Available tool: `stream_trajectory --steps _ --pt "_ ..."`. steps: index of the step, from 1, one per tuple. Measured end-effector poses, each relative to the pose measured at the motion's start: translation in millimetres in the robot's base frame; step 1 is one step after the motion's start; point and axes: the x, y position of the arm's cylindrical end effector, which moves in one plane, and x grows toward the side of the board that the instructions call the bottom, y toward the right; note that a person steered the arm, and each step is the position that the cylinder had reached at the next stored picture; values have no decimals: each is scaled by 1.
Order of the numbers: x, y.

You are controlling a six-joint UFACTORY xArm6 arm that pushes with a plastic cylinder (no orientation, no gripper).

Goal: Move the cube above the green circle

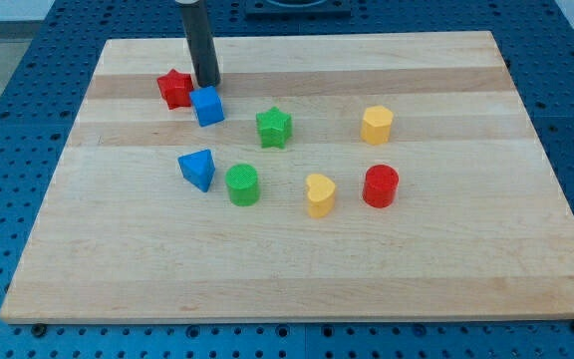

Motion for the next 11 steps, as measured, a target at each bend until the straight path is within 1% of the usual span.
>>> stream_trajectory --steps 1,2,4,5,6,8,9,11 --pt "13 -17" --pt "35 -18" --pt "31 3" --pt "34 4" --pt "53 4" --pt "77 5" --pt "81 7" --pt "72 30"
